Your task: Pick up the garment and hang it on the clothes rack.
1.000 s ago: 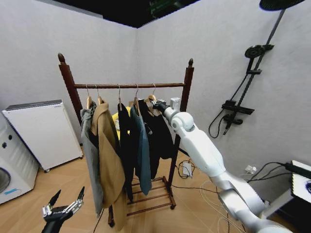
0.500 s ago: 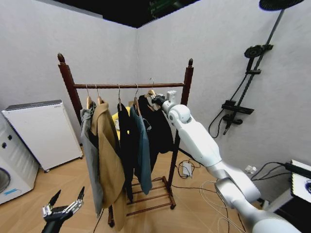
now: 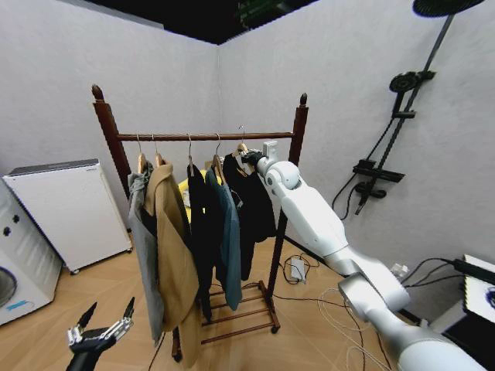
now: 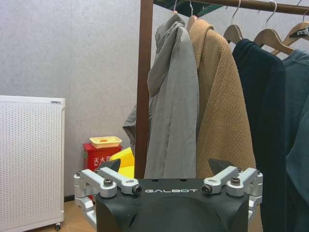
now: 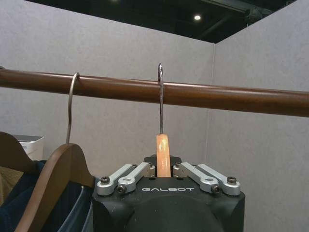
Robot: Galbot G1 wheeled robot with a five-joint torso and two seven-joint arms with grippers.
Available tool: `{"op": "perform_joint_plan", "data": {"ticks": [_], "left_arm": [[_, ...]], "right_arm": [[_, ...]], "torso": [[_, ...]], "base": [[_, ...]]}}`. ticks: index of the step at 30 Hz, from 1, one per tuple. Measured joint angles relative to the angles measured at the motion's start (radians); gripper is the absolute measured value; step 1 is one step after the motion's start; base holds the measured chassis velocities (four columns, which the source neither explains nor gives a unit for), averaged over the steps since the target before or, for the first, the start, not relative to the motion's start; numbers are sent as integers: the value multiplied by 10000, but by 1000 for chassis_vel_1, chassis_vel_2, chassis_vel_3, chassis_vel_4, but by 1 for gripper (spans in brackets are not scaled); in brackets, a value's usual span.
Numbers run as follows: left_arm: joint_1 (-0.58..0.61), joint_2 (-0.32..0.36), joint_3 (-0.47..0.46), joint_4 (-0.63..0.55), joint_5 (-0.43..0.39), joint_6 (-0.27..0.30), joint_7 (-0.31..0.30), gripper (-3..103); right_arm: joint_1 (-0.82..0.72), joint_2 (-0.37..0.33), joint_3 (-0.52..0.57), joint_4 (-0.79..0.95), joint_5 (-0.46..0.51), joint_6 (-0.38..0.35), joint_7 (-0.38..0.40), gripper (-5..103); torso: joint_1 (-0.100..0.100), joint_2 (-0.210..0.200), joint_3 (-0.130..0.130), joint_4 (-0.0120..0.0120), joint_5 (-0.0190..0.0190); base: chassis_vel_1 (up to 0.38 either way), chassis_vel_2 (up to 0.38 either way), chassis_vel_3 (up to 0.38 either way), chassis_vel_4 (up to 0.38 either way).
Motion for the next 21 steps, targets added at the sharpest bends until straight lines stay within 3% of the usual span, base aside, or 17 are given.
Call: {"op": "perform_joint_plan", "data": {"ticks": [17,21], "left_arm": [[0,0,0,0,0,0,0,100],[1,0,0,0,0,0,0,100]], "right_arm": [[295,198,-22,-580,-179,99,-384,7],[287,191,-13,-608,-263,104,-424,21]], "torso": [[-1,0,0,1,-2],[-1,1,-1,1,-1]], "base": [[0,0,0,0],[0,0,0,0]]}}
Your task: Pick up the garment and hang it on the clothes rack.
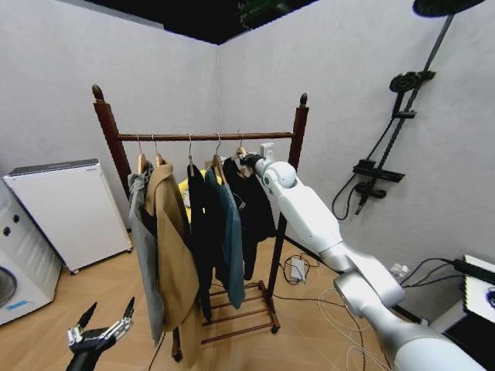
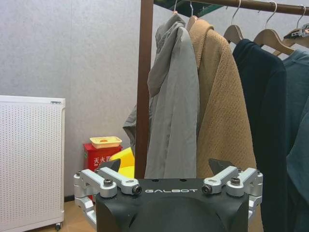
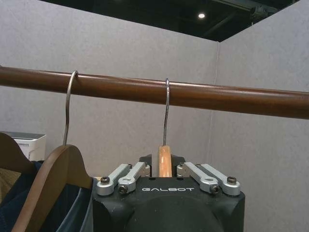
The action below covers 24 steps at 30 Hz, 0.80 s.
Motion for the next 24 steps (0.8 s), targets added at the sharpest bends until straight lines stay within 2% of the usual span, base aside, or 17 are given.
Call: {"op": "perform_joint_plan", "data": {"ticks": [1,2,4,5,7,8,10,13,14,15,16,19,22,24], "left_arm": [[0,0,0,0,0,0,0,100],[0,0,0,0,0,0,0,100],[0,0,0,0,0,0,0,100],[0,0,0,0,0,0,0,100],[0,0,0,0,0,0,0,100],[0,0,0,0,0,0,0,100],[0,1,0,0,0,0,0,100],[0,1,0,0,0,0,0,100],[0,0,0,0,0,0,0,100],[0,0,0,0,0,0,0,100],[0,0,0,0,0,0,0,100],[-1,0,0,0,0,0,0,100],[0,1,0,0,0,0,0,100],[0,0,0,0,0,0,1,100]], "right_arm": [[0,-17,3,-5,-28,18,-7,27],[0,-17,3,-5,-28,18,-7,27],[1,-64,6,49,-32,57,-10,37],[1,-64,6,49,-32,57,-10,37],[-32,-118,6,182,5,131,-5,48],[-32,-118,6,182,5,131,-5,48],[-203,-202,34,619,244,172,178,59],[-411,-299,118,1064,479,70,324,65],[-776,-439,257,1630,778,-123,547,76],[-1142,-545,383,2092,985,-229,781,81],[-1142,-545,383,2092,985,-229,781,81],[-2323,-1051,883,3618,1355,-503,1237,96],[-2880,-1371,1140,4391,1416,-591,1379,99],[-3919,-2044,1697,5729,1425,-676,1504,100]], "torso": [[0,-1,0,1,0],[0,-1,0,1,0],[0,0,0,0,0],[0,0,0,0,0],[0,0,0,0,0],[0,0,0,0,0],[0,-1,0,1,0],[0,0,0,2,-2],[-1,1,0,2,-2],[0,1,0,2,-1],[0,1,0,2,-1],[0,1,0,2,1],[-1,0,1,1,3],[-1,1,-1,-2,2]], "base": [[0,0,0,0],[0,0,0,0],[0,0,0,0],[0,0,0,0],[0,0,0,0],[0,0,0,0],[0,0,0,0],[0,0,0,0],[0,0,0,0],[0,0,0,0],[0,0,0,0],[0,0,0,0],[0,0,0,0],[0,0,0,0]]}}
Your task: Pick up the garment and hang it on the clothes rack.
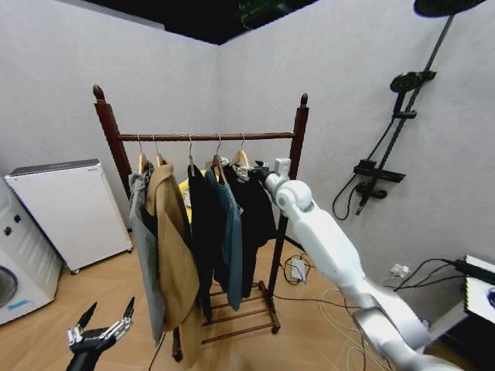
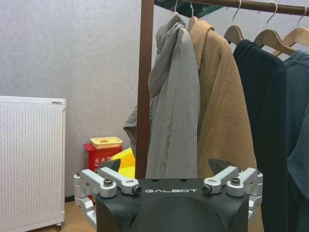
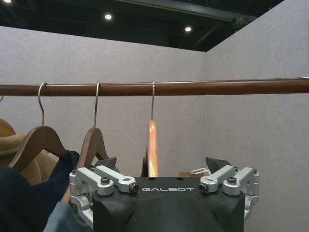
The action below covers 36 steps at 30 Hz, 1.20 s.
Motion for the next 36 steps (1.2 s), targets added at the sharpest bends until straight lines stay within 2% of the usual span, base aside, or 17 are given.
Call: {"op": "perform_joint_plan", "data": {"ticks": [1,3,4,6,9,12,13,14,15,17,25,30,36], "left_arm": [[0,0,0,0,0,0,0,100],[-1,0,0,0,0,0,0,100],[-1,0,0,0,0,0,0,100],[-1,0,0,0,0,0,0,100],[0,0,0,0,0,0,0,100],[0,0,0,0,0,0,0,100],[0,0,0,0,0,0,0,100],[-1,0,0,0,0,0,-2,100],[-1,0,0,0,0,0,-2,100],[-1,-1,0,0,1,0,-1,100],[0,0,0,0,0,0,0,100],[0,0,0,0,0,0,0,100],[0,0,0,0,0,0,0,100]], "right_arm": [[0,0,0,0,0,0,0,100],[-1433,-600,683,1090,-139,-113,41,100],[-1433,-600,683,1090,-139,-113,41,100],[-2928,-884,1510,1841,-478,-169,-4,100],[-3623,-893,1960,2126,-790,-122,-110,100],[-6052,-586,3085,2748,-2140,534,-469,100],[-6052,-586,3085,2748,-2140,534,-469,100],[-7032,-371,3385,2938,-2567,862,-589,100],[-7032,-371,3385,2938,-2567,862,-589,100],[-8085,19,3757,3282,-3046,1236,-697,100],[-8992,766,3917,3754,-3618,1543,-603,100],[-9607,1564,3806,4062,-4809,1888,-270,100],[-9696,1751,3725,4114,-5259,2046,-108,100]], "torso": [[0,0,0,0,0],[-1,1,0,-1,1],[-1,1,0,-1,1],[0,1,0,-2,3],[-1,1,0,0,1],[0,1,0,2,-1],[0,1,0,2,-1],[-1,0,0,-1,4],[-1,0,0,-1,4],[-2,1,0,-1,-2],[-1,1,0,4,-4],[0,0,1,1,-2],[0,-1,1,3,-3]], "base": [[0,0,0,0],[0,0,0,0],[0,0,0,0],[0,0,0,0],[0,0,0,0],[0,0,0,0],[0,0,0,0],[0,0,0,0],[0,0,0,0],[0,0,0,0],[0,0,0,0],[0,0,0,0],[0,0,0,0]]}}
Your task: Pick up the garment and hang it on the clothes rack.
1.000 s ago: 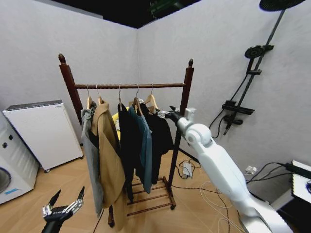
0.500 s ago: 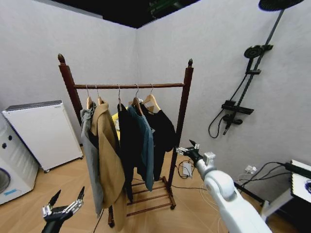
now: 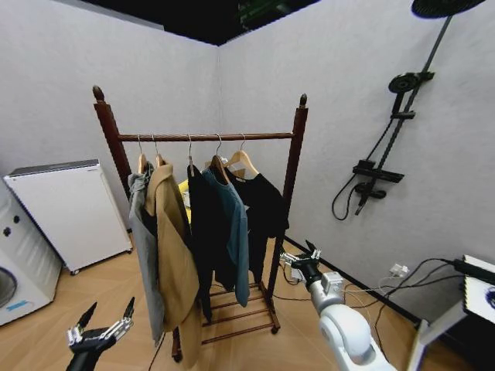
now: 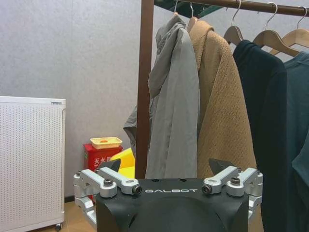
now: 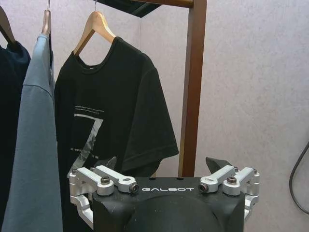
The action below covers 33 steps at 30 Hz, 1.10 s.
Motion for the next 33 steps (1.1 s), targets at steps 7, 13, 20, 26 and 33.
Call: {"op": "perform_joint_plan", "data": {"ticks": [7,13,20,26,33], "left_arm": [[0,0,0,0,0,0,0,100],[0,0,0,0,0,0,0,100],[0,0,0,0,0,0,0,100],[0,0,0,0,0,0,0,100],[1,0,0,0,0,0,0,100]], "right_arm": [[-108,20,3,-44,-163,139,107,100],[-286,153,13,-76,-396,377,92,100],[-299,121,26,-81,-392,401,78,100],[-323,131,26,-71,-389,420,72,100],[-439,137,26,-40,-388,464,64,100]], "torso": [[1,0,0,-1,1],[1,0,1,-1,1],[1,0,1,0,2],[1,-1,1,-1,2],[2,-1,1,0,2]], "base": [[0,0,0,0],[0,0,0,0],[0,0,0,0],[-41,-32,-28,-26],[-77,-69,-71,-71]]}}
